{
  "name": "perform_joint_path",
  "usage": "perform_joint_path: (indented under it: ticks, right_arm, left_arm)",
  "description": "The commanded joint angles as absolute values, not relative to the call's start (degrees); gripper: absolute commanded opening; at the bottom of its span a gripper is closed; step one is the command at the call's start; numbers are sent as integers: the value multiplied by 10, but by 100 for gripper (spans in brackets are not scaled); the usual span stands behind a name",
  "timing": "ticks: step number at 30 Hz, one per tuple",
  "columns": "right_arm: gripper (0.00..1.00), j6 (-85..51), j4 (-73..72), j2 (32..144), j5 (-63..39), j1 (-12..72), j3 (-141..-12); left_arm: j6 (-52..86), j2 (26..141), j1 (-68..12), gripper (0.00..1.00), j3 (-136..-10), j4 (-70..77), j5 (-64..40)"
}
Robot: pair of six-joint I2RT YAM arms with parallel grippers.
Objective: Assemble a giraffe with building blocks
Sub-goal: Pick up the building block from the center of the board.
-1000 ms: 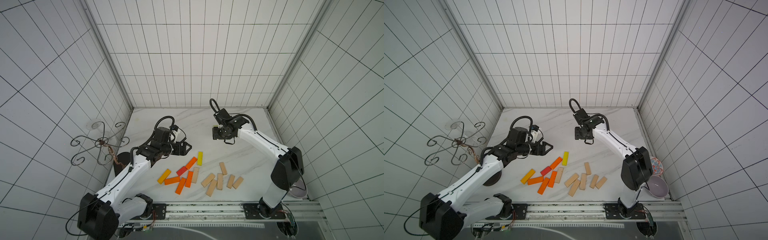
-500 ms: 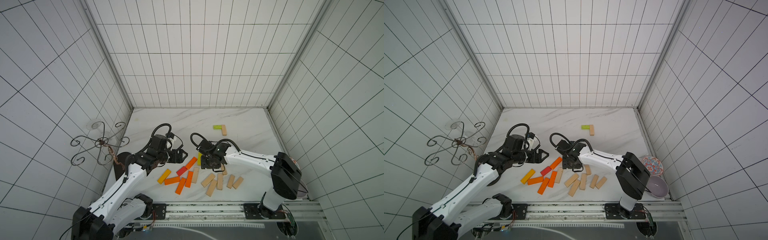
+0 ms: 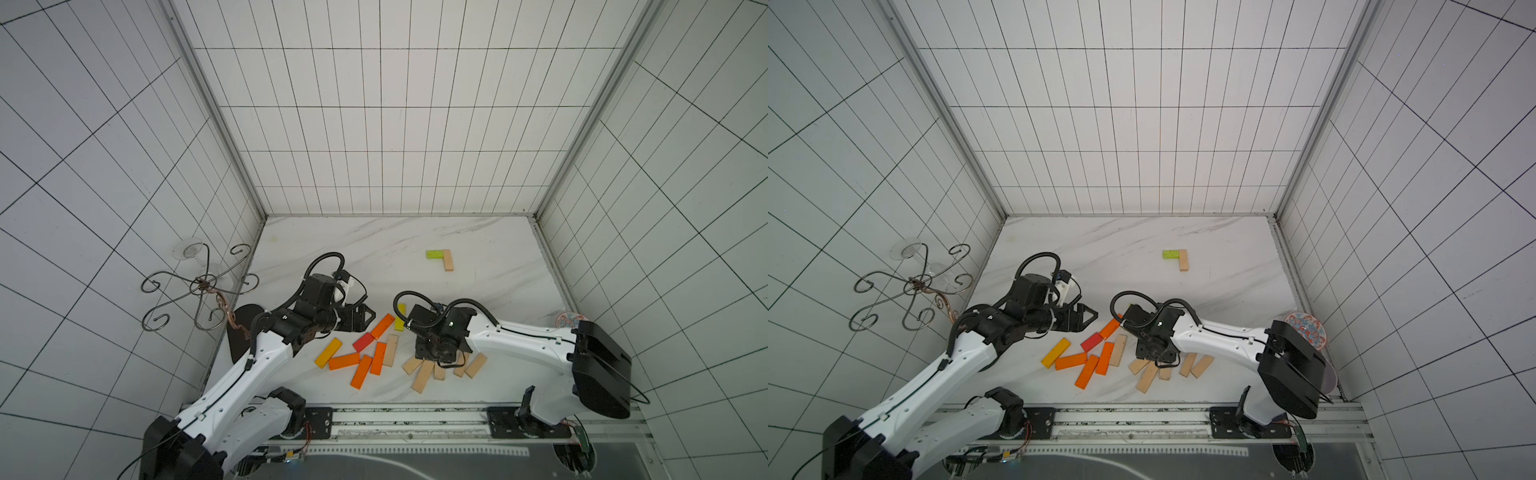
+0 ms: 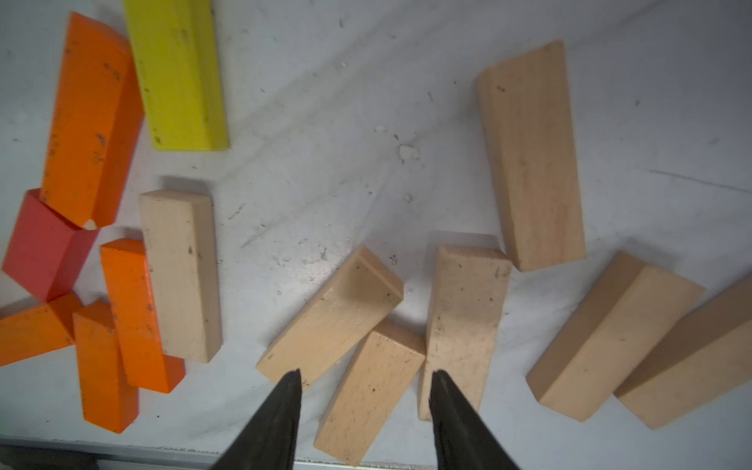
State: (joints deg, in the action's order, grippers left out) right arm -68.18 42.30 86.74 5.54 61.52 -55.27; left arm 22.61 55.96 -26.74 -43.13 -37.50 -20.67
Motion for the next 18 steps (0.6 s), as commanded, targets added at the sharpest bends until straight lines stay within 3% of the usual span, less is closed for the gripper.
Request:
perform_joint_path:
  ticks: [1, 8, 18]
  right_arm:
    - [51, -731, 441, 846, 61, 619, -511]
    - [49, -743, 436, 840, 66, 618, -491]
    - [46, -731, 434, 848, 99, 595, -479]
  left_arm:
    - [238, 562, -301, 84, -432, -364, -196]
    - [271, 580, -387, 80, -419, -320, -194]
    - [290, 579, -415, 77, -400, -285, -216]
